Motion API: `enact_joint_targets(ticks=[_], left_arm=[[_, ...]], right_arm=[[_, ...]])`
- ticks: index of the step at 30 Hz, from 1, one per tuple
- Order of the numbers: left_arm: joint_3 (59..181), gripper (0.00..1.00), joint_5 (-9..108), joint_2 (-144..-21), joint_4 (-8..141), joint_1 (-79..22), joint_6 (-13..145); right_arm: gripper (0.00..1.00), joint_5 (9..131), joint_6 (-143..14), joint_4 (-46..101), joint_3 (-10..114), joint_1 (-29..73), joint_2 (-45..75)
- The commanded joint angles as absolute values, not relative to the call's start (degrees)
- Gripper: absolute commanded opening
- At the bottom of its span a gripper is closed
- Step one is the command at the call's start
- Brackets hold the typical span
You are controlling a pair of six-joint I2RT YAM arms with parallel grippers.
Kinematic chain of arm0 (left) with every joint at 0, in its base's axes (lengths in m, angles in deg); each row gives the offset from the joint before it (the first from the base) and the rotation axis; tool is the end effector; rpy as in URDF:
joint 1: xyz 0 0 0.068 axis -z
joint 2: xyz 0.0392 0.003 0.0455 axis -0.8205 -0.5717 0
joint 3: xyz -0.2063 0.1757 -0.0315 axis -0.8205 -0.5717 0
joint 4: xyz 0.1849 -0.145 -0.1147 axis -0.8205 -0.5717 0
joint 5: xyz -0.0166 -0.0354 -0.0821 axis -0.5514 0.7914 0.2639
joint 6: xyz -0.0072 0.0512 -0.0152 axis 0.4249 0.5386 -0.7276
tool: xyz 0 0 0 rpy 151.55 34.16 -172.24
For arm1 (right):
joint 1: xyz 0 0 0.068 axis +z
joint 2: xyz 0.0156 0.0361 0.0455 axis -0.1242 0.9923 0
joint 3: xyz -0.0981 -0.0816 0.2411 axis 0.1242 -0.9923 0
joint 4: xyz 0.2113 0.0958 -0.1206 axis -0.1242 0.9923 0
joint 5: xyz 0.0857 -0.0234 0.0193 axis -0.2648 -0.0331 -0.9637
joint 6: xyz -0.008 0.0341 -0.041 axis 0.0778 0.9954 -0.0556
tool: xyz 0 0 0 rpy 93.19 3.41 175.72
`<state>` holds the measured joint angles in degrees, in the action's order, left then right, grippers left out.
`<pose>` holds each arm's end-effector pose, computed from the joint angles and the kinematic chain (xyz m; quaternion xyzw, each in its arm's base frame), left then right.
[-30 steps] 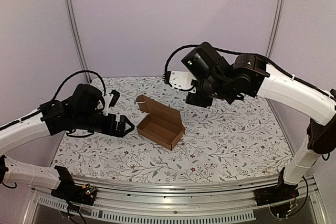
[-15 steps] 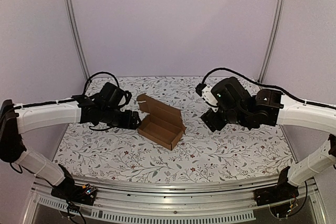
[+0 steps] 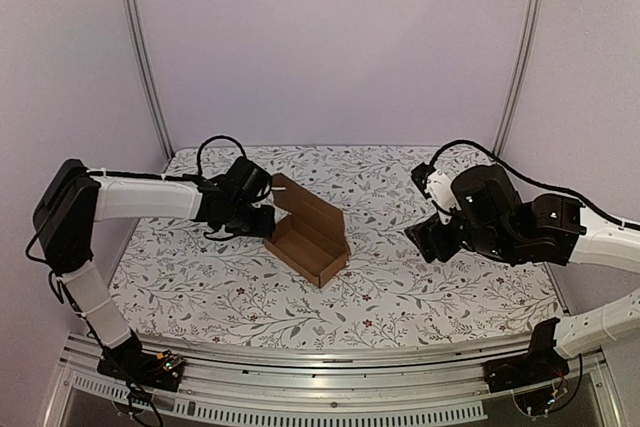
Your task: Fold the paper box
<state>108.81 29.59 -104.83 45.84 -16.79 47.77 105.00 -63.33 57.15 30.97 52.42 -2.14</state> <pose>0.2792 -0.2118 0.1864 0.0414 0.9498 -0.0864 0.2979 0.1338 0.1958 0.3032 -0.2920 0.8356 0.0553 0.4621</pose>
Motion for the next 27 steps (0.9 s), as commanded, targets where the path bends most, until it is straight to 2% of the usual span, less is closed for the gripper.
enact_joint_targets(ticks=[1,15,20,27], left_arm=[[111.1,0.47,27.3,-108.5,46.9,-17.5,48.1],[110.0,0.41,26.0,-111.0,47.0,-17.3,45.5],[109.9,0.35,26.6,-111.3,47.2,-17.2,45.6],[108.9,0.32,27.1,-109.8,46.8,-16.0,44.4]], right_arm=[[0.8,104.1,-62.1,56.5,28.8,52.4,-5.4],[0.8,101.0,-62.8,54.3,27.8,52.3,-3.9],[0.79,98.6,-62.3,53.3,28.4,52.5,-1.8],[0.78,95.9,-61.1,52.3,28.9,52.3,0.0]])
